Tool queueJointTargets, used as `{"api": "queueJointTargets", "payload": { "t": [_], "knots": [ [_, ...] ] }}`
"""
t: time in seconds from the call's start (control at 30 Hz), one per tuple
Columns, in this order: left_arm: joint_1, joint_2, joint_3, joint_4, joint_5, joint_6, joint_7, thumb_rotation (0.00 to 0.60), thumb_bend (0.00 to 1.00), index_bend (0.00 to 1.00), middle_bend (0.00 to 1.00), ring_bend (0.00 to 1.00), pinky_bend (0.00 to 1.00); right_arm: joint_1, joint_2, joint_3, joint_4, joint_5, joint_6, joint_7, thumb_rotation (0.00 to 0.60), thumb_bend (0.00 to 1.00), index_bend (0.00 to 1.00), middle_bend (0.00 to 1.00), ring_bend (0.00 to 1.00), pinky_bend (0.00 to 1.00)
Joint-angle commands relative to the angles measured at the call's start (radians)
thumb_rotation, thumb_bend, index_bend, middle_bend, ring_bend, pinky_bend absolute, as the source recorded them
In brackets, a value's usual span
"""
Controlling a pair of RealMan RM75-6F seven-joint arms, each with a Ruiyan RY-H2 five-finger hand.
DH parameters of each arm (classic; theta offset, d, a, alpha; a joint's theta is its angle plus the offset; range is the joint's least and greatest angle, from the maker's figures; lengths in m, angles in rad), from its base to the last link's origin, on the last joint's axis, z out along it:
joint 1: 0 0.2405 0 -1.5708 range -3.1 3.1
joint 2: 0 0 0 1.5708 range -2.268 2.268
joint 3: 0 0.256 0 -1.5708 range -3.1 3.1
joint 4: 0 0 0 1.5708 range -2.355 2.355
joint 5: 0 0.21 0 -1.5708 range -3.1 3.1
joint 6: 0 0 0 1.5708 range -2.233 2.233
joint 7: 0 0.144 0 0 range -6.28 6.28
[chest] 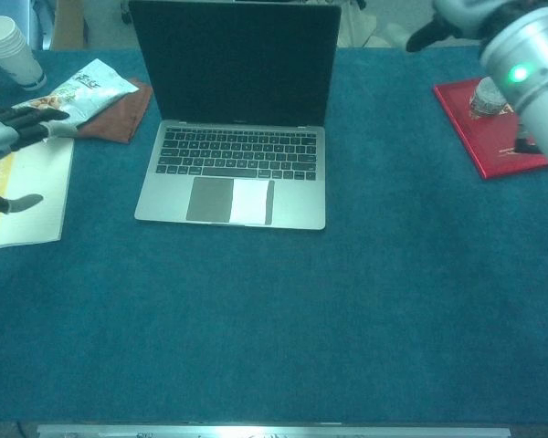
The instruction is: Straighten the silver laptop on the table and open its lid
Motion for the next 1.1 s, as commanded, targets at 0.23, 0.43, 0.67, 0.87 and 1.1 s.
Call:
{"api": "queueJointTargets", "payload": {
  "t": [0.23,0.43,0.67,0.87,1.1],
  "knots": [
    [0.124,0.018,-0.064,0.045,-0.086,0.175,-0.076,0.600,0.32,0.04,0.00,0.00,0.08,-0.204,0.172,-0.122,-0.106,-0.106,0.159,0.107,0.600,0.29,0.00,0.04,0.00,0.07],
    [0.181,0.029,-0.085,0.065,-0.115,0.235,-0.125,0.600,0.32,0.04,0.00,0.00,0.08,-0.307,0.214,-0.179,-0.098,-0.166,0.234,0.185,0.600,0.29,0.00,0.04,0.00,0.07],
    [0.246,0.020,-0.081,0.094,-0.092,0.307,-0.150,0.600,0.32,0.04,0.00,0.00,0.08,-0.418,0.216,-0.229,-0.052,-0.219,0.317,0.261,0.600,0.29,0.00,0.04,0.00,0.07],
    [0.297,0.002,-0.072,0.111,-0.066,0.360,-0.162,0.600,0.32,0.04,0.00,0.00,0.08,-0.501,0.212,-0.243,-0.004,-0.219,0.365,0.330,0.600,0.29,0.00,0.04,0.00,0.07],
    [0.350,-0.017,-0.053,0.116,-0.019,0.420,-0.143,0.600,0.32,0.04,0.00,0.00,0.07,-0.571,0.214,-0.259,0.049,-0.218,0.379,0.384,0.600,0.29,0.00,0.04,0.00,0.07]
  ]
}}
